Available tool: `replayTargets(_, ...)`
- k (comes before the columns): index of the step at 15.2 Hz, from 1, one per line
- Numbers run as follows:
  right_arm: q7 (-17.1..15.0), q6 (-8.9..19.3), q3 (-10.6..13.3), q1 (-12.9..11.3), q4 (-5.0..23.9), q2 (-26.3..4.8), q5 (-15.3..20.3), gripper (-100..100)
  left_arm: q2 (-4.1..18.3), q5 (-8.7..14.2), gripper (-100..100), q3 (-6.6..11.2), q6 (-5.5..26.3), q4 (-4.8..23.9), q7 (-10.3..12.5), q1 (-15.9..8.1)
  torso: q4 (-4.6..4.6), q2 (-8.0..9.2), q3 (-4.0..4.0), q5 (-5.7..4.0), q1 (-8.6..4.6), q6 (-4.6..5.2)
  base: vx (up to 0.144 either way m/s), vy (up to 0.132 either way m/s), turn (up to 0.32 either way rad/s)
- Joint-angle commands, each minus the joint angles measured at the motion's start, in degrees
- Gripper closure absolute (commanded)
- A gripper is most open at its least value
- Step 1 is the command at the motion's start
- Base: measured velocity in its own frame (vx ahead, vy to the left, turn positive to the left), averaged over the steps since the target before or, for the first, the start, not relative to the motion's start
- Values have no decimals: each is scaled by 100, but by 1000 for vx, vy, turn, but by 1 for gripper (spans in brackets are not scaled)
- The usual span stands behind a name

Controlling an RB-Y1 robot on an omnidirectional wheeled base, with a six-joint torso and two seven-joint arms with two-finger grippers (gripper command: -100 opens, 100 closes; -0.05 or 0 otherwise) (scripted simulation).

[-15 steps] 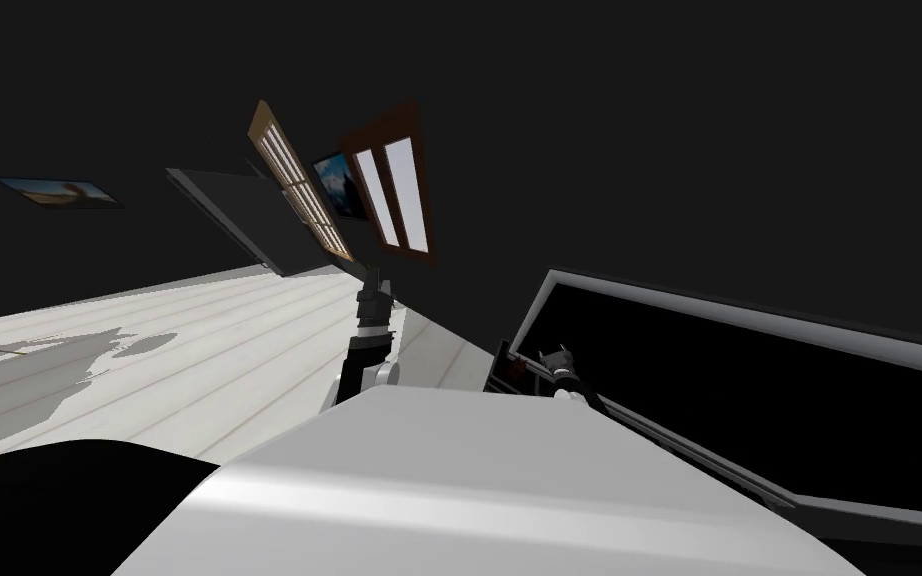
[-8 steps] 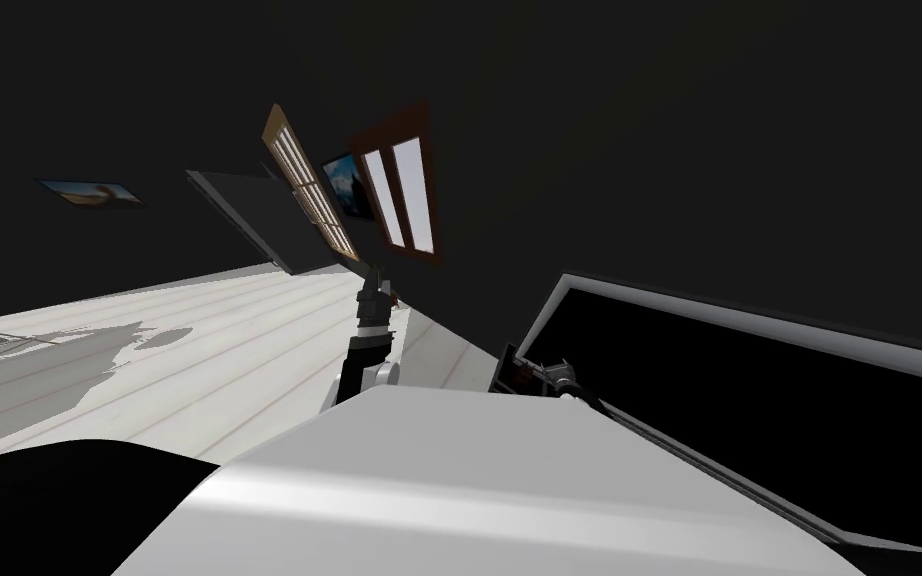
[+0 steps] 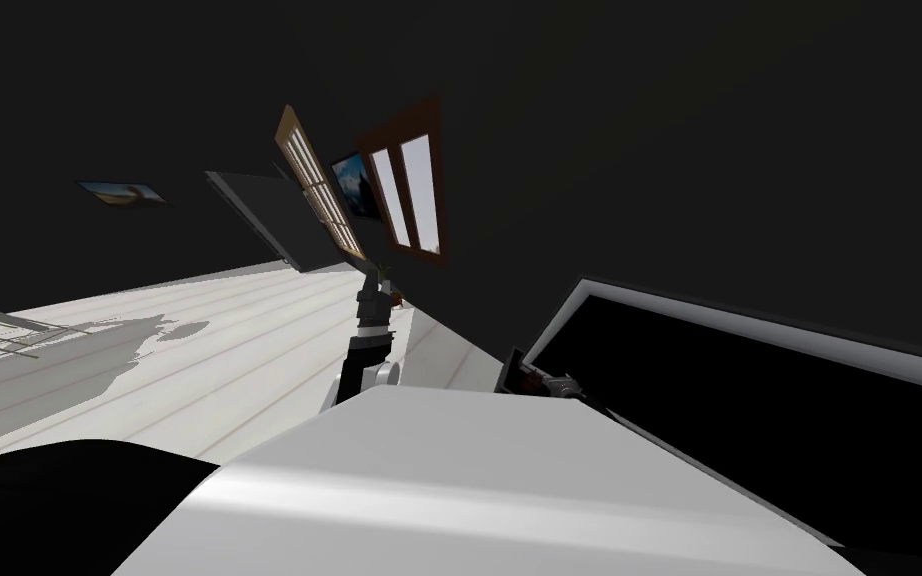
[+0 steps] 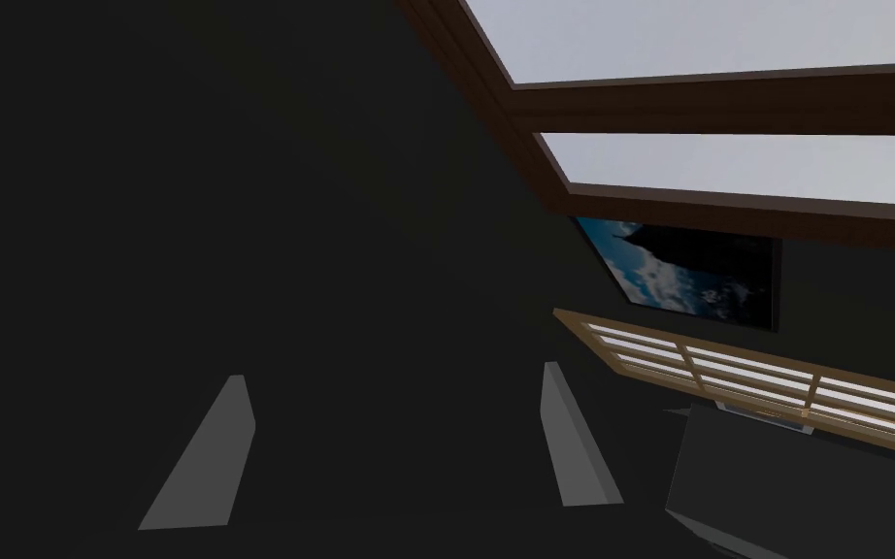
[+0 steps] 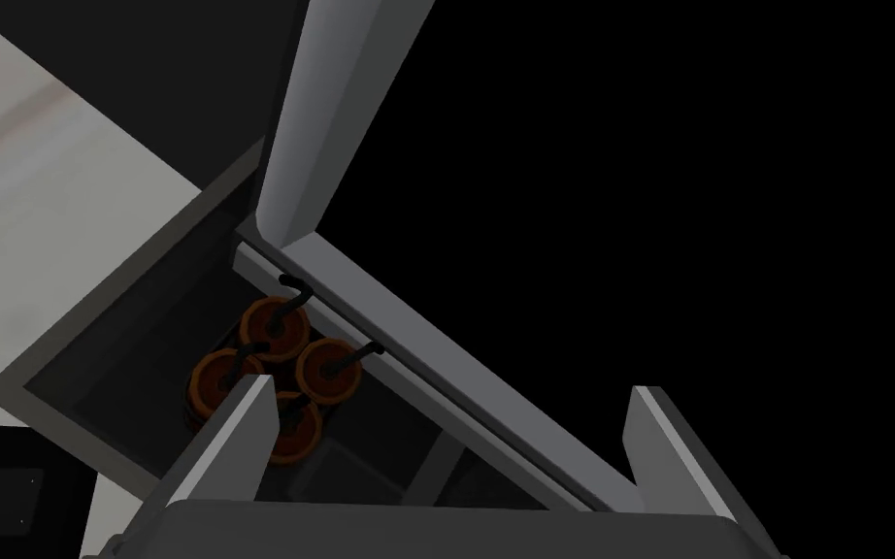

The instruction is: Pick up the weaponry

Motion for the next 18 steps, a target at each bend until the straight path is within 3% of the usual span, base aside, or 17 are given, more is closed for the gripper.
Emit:
replayTargets(1,-115,114,-24,-92,286,-74,-186,-100,0,0,0,0,0,0,0,0,0,0,0,0,0,0,44,37,94)
replayTargets(4,-115,114,-24,-92,425,-74,-186,-100,0,0,0,0,0,0,0,0,0,3,1,-1,-5,2,22,14,11)
replayTargets(5,-259,300,-111,-199,621,-140,-398,-100,0,0,0,0,0,0,0,0,1,8,4,-1,-9,2,22,19,74)
replayTargets(7,-259,300,-111,-199,799,-140,-398,-100,0,0,0,0,0,0,0,0,1,3,2,-1,-5,-1,33,23,67)
replayTargets(8,-396,479,-198,-307,992,-208,-602,-100,0,0,0,0,0,0,0,0,0,4,2,-1,-5,2,32,33,69)
replayTargets(10,-396,479,-198,-307,1164,-208,-602,-100,0,0,0,0,0,0,0,0,0,-3,-1,0,-2,-1,50,21,83)
replayTargets(11,-526,650,-282,-414,1349,-276,-797,-100,0,0,0,0,0,0,0,0,-1,-3,-2,-1,-5,1,55,28,78)
replayTargets(13,-526,650,-282,-414,1518,-276,-797,-100,0,0,0,0,0,0,0,0,-1,-8,-5,0,-3,-1,53,21,62)
replayTargets(14,-649,811,-364,-520,1755,-344,-981,-100,0,0,0,0,0,0,0,0,-2,-5,-4,-1,-5,1,51,14,94)
replayTargets(18,-765,962,-444,-624,2117,-414,-1154,-100,0,0,0,0,0,0,0,0,0,-1,-1,-1,-9,-1,39,9,73)
